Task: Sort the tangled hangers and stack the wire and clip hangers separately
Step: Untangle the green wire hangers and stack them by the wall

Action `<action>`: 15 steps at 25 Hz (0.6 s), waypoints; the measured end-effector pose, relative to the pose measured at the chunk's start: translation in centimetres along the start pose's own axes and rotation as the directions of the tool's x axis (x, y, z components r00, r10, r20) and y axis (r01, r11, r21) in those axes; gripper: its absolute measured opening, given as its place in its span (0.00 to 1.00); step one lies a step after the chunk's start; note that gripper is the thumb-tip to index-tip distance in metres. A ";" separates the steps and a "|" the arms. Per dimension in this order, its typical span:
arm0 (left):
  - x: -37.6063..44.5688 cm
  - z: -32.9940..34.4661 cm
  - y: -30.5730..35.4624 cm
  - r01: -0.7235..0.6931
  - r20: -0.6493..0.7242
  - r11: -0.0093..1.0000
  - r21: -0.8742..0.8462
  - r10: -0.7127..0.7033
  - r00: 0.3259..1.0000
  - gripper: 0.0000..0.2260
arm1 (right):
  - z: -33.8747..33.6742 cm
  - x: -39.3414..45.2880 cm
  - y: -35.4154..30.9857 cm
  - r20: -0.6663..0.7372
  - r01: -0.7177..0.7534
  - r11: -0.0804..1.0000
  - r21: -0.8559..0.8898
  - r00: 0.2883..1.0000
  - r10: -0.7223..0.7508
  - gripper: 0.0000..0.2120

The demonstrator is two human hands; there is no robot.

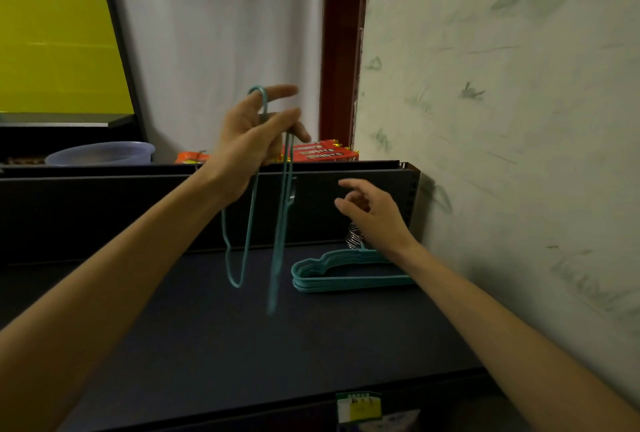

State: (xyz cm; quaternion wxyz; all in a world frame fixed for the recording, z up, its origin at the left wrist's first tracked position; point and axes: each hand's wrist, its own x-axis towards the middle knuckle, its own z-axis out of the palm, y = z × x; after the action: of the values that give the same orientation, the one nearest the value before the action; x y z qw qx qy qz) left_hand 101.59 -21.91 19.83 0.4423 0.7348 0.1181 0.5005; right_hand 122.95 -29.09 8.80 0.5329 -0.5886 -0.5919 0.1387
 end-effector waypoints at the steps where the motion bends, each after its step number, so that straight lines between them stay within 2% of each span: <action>1: -0.1 0.6 0.3 -0.021 0.054 0.998 0.063 0.018 0.998 0.15 | -0.5 0.0 -1.0 0.030 -0.008 0.998 0.069 1.000 0.006 0.18; 4: -0.5 2.0 -0.1 -0.045 0.208 0.970 0.240 -0.006 0.978 0.16 | -1.6 -0.5 -3.5 0.213 -0.075 0.960 0.271 0.977 0.017 0.17; 7: -1.5 2.4 -2.5 0.040 0.307 0.950 0.309 -0.139 0.941 0.14 | -0.7 -1.8 -3.4 0.338 -0.107 0.967 0.230 0.941 0.023 0.13; 9: -2.3 2.6 -4.5 0.058 0.326 0.941 0.334 -0.173 0.929 0.14 | 0.3 -2.7 -2.5 0.340 -0.140 0.973 0.185 0.938 0.070 0.12; 15: -3.2 3.3 -7.4 0.013 0.329 0.940 0.342 -0.133 0.935 0.14 | 1.5 -3.7 -1.4 0.300 -0.272 0.948 0.163 0.929 0.215 0.10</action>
State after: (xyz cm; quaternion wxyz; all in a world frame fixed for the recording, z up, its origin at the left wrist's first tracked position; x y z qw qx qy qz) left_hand 104.87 -21.34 11.81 0.3437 0.8708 0.1489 0.3184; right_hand 120.08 -31.92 7.56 0.4798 -0.5751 -0.5658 0.3448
